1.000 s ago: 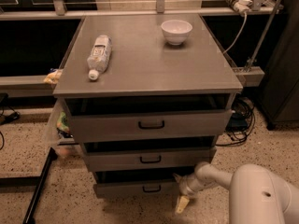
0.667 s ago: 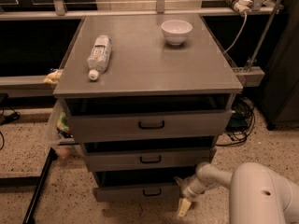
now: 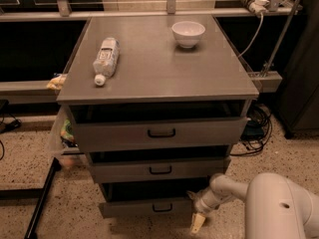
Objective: Open bottom drawer
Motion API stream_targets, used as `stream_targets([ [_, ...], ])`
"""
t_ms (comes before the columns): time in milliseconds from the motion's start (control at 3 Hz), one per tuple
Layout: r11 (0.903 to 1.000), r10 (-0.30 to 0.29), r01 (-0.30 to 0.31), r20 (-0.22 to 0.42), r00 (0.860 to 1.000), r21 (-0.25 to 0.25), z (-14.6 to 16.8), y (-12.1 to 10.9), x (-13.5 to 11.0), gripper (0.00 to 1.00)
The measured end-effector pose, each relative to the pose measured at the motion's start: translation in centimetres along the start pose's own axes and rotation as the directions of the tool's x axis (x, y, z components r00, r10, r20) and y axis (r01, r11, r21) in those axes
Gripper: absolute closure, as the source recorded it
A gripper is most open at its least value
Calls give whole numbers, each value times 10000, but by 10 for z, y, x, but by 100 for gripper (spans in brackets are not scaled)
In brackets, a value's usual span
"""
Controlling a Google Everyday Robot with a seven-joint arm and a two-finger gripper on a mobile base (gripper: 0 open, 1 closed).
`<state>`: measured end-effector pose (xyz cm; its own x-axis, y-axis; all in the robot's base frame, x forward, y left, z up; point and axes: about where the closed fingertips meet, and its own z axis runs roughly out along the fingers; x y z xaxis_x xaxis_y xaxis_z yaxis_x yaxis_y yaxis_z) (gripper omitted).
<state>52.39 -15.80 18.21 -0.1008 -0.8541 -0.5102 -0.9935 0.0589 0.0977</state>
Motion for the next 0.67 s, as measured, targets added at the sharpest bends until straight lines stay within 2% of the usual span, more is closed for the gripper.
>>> stream_targets([
  [333,9983,270,-270,-16,9996,-507,-1,19,5,0],
  [667,9920,646,-658,-151,9978,-1077,-14,47,11,0],
])
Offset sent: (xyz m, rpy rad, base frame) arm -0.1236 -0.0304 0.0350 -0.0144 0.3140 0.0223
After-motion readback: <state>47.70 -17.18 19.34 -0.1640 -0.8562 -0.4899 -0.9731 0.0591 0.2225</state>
